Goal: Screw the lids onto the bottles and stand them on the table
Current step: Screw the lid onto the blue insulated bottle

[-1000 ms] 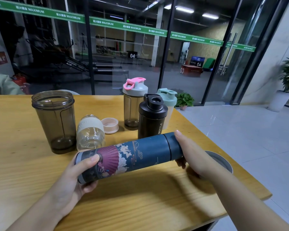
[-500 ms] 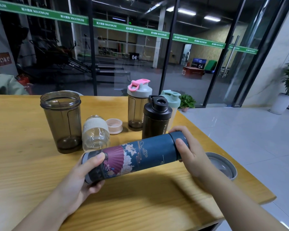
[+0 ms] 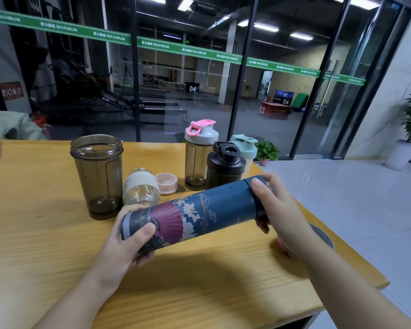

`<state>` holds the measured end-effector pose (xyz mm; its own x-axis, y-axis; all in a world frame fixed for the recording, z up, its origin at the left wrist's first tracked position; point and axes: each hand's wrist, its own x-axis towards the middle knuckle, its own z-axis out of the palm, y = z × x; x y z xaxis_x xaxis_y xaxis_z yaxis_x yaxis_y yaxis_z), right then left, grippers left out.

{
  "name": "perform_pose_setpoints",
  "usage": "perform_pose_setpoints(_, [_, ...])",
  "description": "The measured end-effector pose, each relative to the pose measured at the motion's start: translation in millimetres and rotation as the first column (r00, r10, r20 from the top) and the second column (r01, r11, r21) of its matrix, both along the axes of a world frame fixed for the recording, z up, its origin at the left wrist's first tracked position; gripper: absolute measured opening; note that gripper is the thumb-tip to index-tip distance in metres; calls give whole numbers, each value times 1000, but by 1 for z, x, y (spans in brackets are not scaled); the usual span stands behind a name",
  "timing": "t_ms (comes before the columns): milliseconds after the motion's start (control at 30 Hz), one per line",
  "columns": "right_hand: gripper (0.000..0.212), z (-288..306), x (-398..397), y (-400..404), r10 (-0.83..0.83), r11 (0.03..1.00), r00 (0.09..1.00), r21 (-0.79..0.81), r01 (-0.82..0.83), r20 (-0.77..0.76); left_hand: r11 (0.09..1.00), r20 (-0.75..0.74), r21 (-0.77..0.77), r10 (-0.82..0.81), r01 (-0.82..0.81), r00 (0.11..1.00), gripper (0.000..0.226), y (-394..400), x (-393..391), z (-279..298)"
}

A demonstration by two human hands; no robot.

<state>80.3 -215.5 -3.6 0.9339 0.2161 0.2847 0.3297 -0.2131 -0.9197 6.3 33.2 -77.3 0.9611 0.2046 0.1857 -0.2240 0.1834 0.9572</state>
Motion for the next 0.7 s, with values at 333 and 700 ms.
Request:
perform_pose_setpoints(333, [59,31,-4,14,177,896,984,410,-168,15,964,273,205,112,-172,956,97,-10,2,0])
perform_pose_setpoints(700, [50,68,0,37,79,896,988,424,-129,134,460,469,594,470,-661,748,51,8,50,-19])
